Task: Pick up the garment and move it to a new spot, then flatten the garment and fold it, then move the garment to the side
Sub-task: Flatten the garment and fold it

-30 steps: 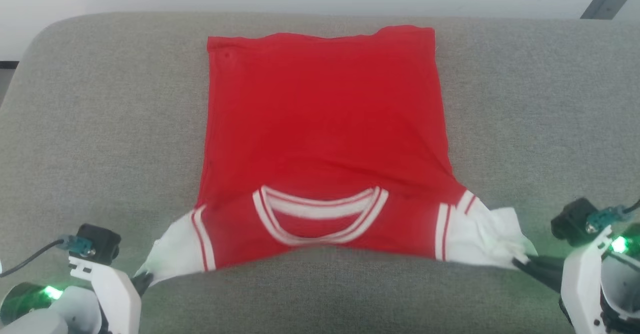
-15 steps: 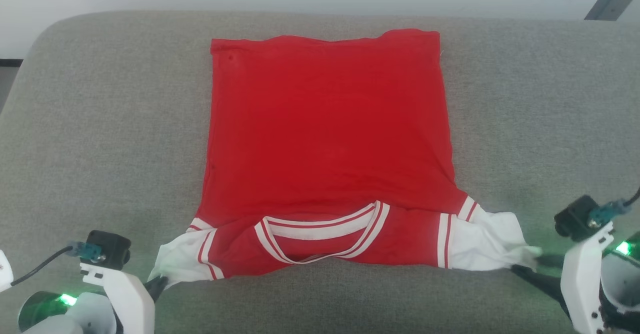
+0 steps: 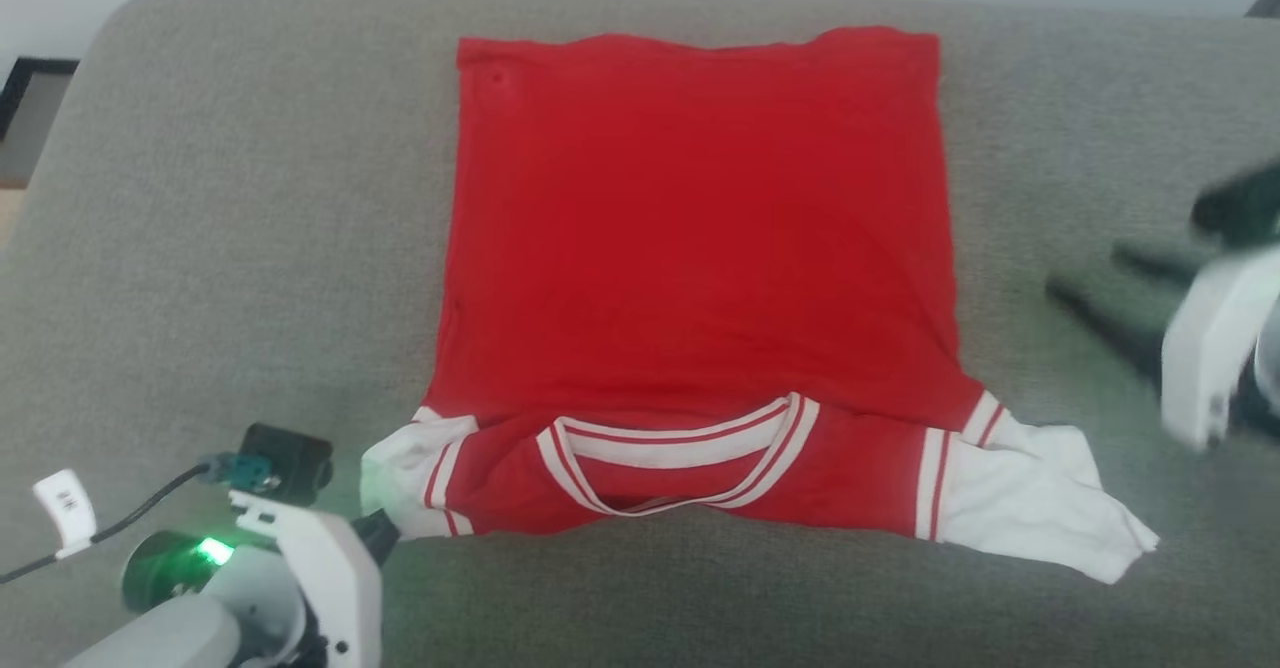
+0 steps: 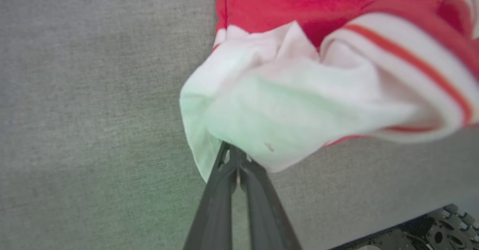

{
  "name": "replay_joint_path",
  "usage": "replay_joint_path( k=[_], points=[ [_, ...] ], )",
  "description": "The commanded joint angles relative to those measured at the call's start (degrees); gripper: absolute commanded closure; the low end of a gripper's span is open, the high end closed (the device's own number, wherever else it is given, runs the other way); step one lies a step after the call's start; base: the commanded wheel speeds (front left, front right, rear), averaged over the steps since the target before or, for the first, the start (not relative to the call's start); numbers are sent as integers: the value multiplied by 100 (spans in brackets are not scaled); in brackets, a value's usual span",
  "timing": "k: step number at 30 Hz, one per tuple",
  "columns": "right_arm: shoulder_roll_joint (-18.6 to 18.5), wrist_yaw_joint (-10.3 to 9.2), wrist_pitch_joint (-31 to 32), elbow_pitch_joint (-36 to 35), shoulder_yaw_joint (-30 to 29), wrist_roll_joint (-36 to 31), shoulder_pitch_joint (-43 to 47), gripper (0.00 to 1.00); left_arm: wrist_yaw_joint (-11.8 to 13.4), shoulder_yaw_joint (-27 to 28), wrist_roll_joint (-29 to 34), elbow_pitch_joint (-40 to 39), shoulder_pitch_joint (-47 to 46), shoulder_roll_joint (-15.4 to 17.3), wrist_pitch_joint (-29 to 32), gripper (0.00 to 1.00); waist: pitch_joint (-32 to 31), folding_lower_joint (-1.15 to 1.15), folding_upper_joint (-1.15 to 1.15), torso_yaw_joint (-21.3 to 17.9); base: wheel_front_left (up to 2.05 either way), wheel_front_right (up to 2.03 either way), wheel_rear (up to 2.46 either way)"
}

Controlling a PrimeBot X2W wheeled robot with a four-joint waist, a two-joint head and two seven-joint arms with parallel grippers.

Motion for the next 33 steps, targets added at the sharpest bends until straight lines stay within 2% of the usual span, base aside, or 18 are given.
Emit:
replay_joint_path(
  k=[1, 2, 3, 4, 7, 10, 11, 18, 23, 31, 32, 33],
  points=[
    [320, 1, -7, 226, -351, -361, -286, 0, -36, -28, 100, -7, -139, -90, -26, 100, 131, 0, 0, 126, 0, 0, 0],
    [506, 1, 11, 343, -512, -618, -439, 0, -58, -45, 157, -5, -201, -139, -22, 100, 190, 0, 0, 177, 0, 0, 0],
    [918, 1, 71, 676, -834, -1080, -757, 0, -107, -80, 208, 32, -330, -262, -8, 100, 307, 0, 0, 293, 0, 0, 0],
    [1123, 1, 106, 826, -967, -1279, -947, 0, -134, -99, 234, 58, -398, -323, -1, 100, 368, 0, 0, 354, 0, 0, 0],
    [1604, 1, 195, 1381, -1246, -1817, -1523, 0, -234, -150, 342, 134, -611, -522, 1, 100, 564, 0, 0, 543, 0, 0, 0],
    [1915, 1, 355, 2056, -1410, -2240, -2070, 0, -355, -213, 440, 231, -819, -725, 9, 100, 728, 0, 0, 736, 0, 0, 0],
    [1915, 1, 355, 2056, -1410, -2240, -2070, 0, -355, -213, 440, 231, -819, -725, 9, 100, 728, 0, 0, 736, 0, 0, 0],
    [2230, 1, 737, 3661, -1734, -2847, -3152, 0, -622, -334, 547, 562, -1189, -1164, -14, 100, 1028, 0, 0, 1162, 0, 0, 0],
    [2231, 1, 911, 4641, -2005, -3225, -3717, 0, -799, -406, 624, 809, -1361, -1429, -101, 100, 1207, 0, 0, 1405, 0, 0, 0],
    [2364, 2, 1331, 5857, -2269, -3493, -4050, 0, -1058, -491, 684, 1274, -1530, -1762, -245, 100, 1368, 0, 0, 1631, 0, 0, 0],
    [2362, 1, 1373, 5963, -2240, -3540, -4053, 53, -1079, -483, 666, 1324, -1538, -1794, -278, 100, 1374, 0, 0, 1644, 0, 0, 0],
    [2355, 1, 1374, 6048, -2244, -3566, -4053, 100, -1107, -477, 654, 1381, -1557, -1812, -286, 100, 1375, 0, 0, 1649, 0, 0, 0]
  ],
)
